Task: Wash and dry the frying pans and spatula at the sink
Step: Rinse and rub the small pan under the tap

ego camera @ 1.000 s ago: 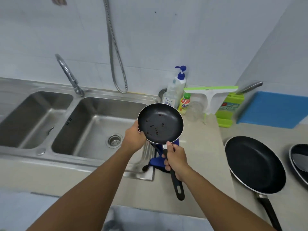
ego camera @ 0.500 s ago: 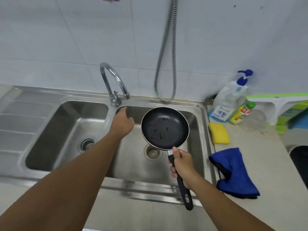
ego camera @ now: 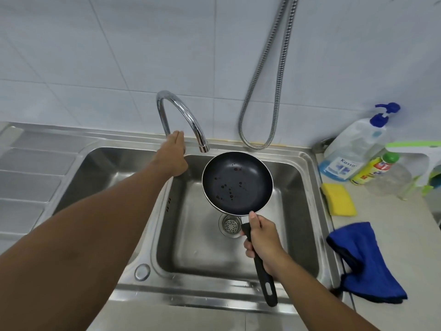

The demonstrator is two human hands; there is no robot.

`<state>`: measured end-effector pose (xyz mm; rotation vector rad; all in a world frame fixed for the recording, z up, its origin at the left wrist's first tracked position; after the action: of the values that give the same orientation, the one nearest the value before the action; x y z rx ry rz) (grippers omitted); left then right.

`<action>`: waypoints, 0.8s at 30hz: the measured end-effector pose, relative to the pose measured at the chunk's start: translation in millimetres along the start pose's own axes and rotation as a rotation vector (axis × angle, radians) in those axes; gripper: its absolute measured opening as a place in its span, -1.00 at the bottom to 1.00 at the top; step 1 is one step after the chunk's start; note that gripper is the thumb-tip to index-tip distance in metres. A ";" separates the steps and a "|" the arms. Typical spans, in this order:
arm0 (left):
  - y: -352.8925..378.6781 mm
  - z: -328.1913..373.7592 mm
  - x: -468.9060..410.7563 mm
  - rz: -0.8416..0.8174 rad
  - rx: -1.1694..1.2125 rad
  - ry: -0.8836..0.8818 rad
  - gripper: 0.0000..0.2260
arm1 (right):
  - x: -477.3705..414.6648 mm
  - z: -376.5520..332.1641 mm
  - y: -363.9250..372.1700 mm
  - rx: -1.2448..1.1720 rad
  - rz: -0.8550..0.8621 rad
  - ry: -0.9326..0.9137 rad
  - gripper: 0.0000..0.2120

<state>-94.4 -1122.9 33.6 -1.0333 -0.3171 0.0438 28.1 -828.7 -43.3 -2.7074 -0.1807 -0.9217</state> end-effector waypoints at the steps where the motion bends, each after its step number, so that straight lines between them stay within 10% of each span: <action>1: -2.2 -1.2 -1.2 0.024 -0.019 0.008 -0.22 | -2.1 -1.9 1.8 0.001 -0.006 -0.003 -0.64; 7: -1.6 -1.3 -0.8 0.054 -0.029 0.022 -0.40 | -11.2 -8.5 12.7 0.020 -0.015 -0.009 -0.63; 24: 13.1 -15.8 28.1 0.049 -0.016 -0.033 -0.12 | -10.9 -12.2 18.0 0.015 -0.026 -0.006 -0.64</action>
<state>-61.7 -1124.1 21.8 -1.0572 -0.3229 0.1026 16.1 -849.8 -44.7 -2.7009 -0.2241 -0.9162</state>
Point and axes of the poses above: each hand's wrist, its own x-axis away from the middle knuckle, its own y-axis out of the palm, z = x × y, the point moved 6 cm from there along -x, towards the middle knuckle, and after that the axes turned 9 degrees about x, right-handed, at the moved point
